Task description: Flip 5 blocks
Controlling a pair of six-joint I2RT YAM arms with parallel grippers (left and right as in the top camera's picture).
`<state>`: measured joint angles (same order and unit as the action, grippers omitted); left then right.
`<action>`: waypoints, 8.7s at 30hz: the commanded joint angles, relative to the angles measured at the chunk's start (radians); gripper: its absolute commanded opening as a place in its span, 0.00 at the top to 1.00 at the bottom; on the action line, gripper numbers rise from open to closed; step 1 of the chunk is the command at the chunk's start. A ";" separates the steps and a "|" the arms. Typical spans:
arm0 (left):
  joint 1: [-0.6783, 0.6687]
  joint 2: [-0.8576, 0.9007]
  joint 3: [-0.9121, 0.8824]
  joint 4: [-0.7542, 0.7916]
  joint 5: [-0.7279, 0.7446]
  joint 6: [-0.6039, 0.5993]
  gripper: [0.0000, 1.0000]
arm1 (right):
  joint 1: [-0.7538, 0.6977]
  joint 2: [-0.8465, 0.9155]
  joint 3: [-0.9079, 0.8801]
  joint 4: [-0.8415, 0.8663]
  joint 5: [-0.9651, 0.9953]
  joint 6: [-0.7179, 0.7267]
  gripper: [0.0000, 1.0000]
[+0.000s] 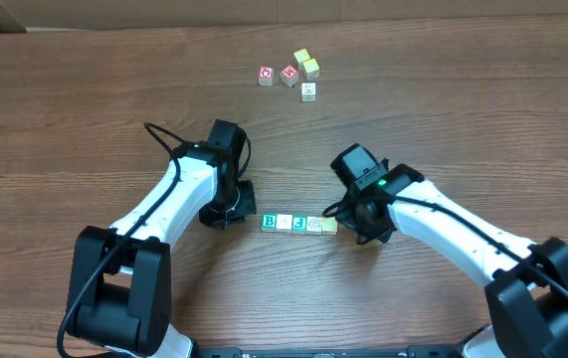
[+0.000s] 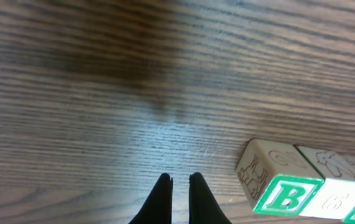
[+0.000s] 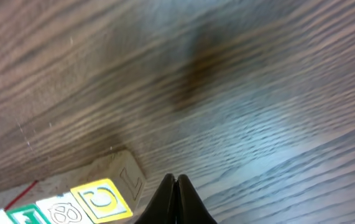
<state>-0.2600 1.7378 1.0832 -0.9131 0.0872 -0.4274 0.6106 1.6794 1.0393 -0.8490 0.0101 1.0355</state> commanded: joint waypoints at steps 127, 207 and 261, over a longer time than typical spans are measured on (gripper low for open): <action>-0.055 0.008 -0.137 0.121 0.042 -0.087 0.96 | 0.051 0.051 -0.058 0.214 -0.075 -0.045 0.94; -0.055 0.008 -0.062 0.228 -0.002 -0.060 0.96 | 0.051 0.051 -0.058 0.208 -0.116 -0.045 0.93; -0.055 0.008 -0.062 0.310 -0.068 -0.059 0.96 | 0.051 0.051 -0.058 0.209 -0.116 -0.045 0.93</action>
<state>-0.3080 1.7359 1.0035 -0.6235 0.0628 -0.4881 0.6563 1.7271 0.9874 -0.6445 -0.1078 0.9943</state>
